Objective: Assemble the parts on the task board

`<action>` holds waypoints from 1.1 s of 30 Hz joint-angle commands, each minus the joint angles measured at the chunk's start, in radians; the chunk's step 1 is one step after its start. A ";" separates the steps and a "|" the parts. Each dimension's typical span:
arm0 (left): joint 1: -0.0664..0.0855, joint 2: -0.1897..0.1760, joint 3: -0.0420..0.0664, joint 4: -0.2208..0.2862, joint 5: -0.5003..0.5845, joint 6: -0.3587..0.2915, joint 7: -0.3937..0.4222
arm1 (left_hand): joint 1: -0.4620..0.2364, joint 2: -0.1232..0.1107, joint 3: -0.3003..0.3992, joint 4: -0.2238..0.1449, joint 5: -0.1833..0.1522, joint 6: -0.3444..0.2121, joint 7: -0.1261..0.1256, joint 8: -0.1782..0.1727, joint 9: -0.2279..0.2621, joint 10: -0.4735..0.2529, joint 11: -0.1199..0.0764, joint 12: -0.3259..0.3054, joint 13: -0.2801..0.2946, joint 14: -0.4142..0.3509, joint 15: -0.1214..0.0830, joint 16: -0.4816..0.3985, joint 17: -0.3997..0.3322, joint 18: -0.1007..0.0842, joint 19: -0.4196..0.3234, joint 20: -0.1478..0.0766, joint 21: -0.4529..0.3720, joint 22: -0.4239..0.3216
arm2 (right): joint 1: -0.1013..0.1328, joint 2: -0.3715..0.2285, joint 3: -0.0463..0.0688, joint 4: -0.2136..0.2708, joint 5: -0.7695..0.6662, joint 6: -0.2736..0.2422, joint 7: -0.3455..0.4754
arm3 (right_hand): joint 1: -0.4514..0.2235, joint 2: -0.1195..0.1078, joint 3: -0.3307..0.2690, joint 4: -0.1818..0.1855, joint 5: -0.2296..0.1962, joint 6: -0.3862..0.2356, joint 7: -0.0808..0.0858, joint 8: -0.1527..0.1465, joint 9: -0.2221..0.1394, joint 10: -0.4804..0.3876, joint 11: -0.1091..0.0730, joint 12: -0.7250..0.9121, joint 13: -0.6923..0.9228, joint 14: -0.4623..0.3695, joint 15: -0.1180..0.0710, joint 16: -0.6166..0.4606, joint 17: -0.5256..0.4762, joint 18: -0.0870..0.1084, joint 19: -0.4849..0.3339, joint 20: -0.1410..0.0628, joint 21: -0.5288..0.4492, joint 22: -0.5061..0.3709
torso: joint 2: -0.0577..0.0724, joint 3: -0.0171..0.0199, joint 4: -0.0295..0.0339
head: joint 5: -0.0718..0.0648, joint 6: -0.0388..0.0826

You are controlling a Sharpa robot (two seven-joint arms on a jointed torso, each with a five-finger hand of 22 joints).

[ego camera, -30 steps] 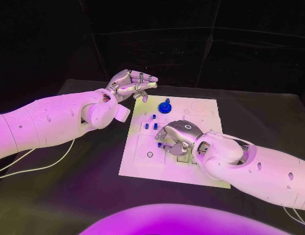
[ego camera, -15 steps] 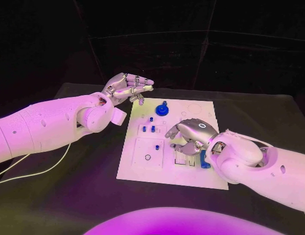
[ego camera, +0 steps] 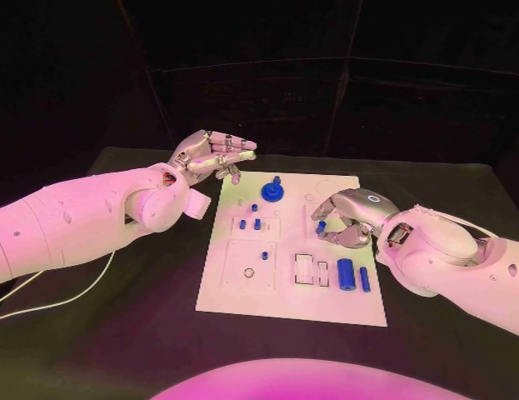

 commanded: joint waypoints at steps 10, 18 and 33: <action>0.001 0.001 0.001 0.002 0.004 0.011 0.005 | 0.010 0.001 -0.001 -0.008 0.005 -0.004 -0.001 0.003 -0.001 -0.009 -0.001 0.007 0.001 -0.006 0.000 -0.002 -0.001 0.012 0.002 0.002 -0.005 -0.002 | 0.003 0.033 0.001 -0.043 -0.019 0.060 -0.011 | 0.031 0.023 -0.011 0.000 -0.002 -0.001 -0.001 -0.002 0.001 -0.015 -0.001 0.006 0.000 0.016 0.010 -0.006 -0.008 0.000 -0.008 0.002 -0.008 -0.005 | 0.001 0.0013 -0.0002 | 0.003 0.001; 0.001 0.003 0.001 0.001 0.004 0.012 0.005 | 0.010 0.001 -0.001 -0.008 0.005 -0.004 -0.001 0.003 -0.001 -0.009 -0.001 0.007 0.001 -0.006 0.000 -0.002 -0.001 0.012 0.002 0.002 -0.005 -0.002 | 0.003 0.047 0.001 -0.063 -0.020 0.065 -0.013 | 0.053 0.050 0.007 -0.003 -0.018 0.020 -0.003 0.006 0.004 0.009 -0.004 0.026 0.001 0.014 0.007 -0.009 -0.014 -0.001 -0.003 0.001 -0.006 -0.001 | 0.001 0.0015 0.0012 | 0.002 0.000; 0.001 0.004 0.001 -0.002 0.004 0.016 0.003 | 0.009 0.002 -0.001 -0.008 0.005 -0.004 -0.001 0.004 -0.001 -0.009 -0.001 0.008 0.002 -0.007 0.000 -0.002 -0.002 0.012 0.002 0.002 -0.005 -0.002 | 0.003 0.050 0.001 -0.070 -0.036 0.081 -0.028 | 0.072 0.074 0.067 -0.010 -0.038 0.095 -0.010 0.032 0.011 0.123 -0.024 0.055 0.008 0.019 -0.009 0.000 -0.005 -0.005 0.014 -0.014 0.013 0.027 | 0.000 0.0017 0.0012 | 0.000 -0.003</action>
